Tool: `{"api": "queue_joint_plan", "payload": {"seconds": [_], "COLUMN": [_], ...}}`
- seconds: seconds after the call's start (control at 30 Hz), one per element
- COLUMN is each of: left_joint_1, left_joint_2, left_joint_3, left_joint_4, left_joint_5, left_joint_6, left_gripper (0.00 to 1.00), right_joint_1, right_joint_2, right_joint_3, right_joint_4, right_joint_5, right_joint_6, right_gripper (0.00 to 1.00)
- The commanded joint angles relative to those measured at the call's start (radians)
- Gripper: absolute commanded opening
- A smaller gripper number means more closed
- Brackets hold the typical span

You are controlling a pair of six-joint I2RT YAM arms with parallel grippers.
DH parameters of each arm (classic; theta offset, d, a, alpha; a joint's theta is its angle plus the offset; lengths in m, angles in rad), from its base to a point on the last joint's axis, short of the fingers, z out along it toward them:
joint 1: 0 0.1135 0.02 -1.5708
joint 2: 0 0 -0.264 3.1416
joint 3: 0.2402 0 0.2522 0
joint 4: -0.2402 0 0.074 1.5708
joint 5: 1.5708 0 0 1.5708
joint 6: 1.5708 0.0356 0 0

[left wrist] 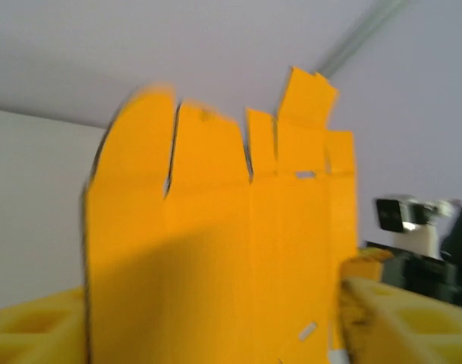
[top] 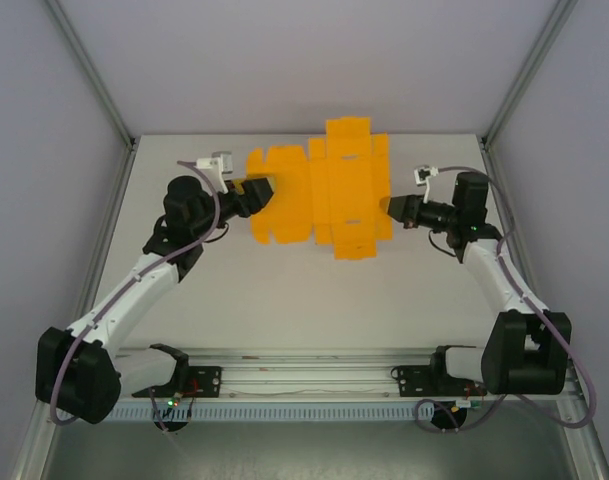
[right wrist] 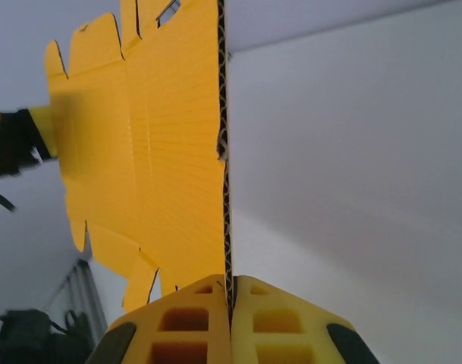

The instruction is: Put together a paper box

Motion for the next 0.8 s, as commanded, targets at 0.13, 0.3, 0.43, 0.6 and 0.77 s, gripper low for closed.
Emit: {"api": "queue_joint_plan", "payload": {"seconds": [0.13, 0.3, 0.43, 0.6, 0.77], "left_joint_1": [0.002, 0.002, 0.002, 0.001, -0.001], "left_joint_2": [-0.048, 0.048, 0.168, 0.304, 0.433], "left_joint_3": [-0.007, 0.061, 0.143, 0.248, 0.385], "left_joint_4": [-0.384, -0.447, -0.443, -0.442, -0.478], "left_joint_5": [-0.523, -0.461, -0.358, -0.275, -0.246], "left_joint_6": [0.103, 0.128, 0.137, 0.142, 0.188], "left_gripper": [1.0, 1.0, 1.0, 1.0, 1.0], "right_joint_1": [0.133, 0.225, 0.326, 0.444, 0.489], "right_joint_2": [0.08, 0.169, 0.239, 0.277, 0.259], "right_joint_3": [0.098, 0.157, 0.232, 0.202, 0.13], "right_joint_4": [-0.374, -0.424, -0.407, -0.22, -0.076], "right_joint_5": [0.338, 0.489, 0.764, 1.021, 0.975], "right_joint_6": [-0.482, -0.748, -0.871, -1.007, -1.052], "right_gripper": [0.0, 0.0, 0.0, 0.0, 0.0]}}
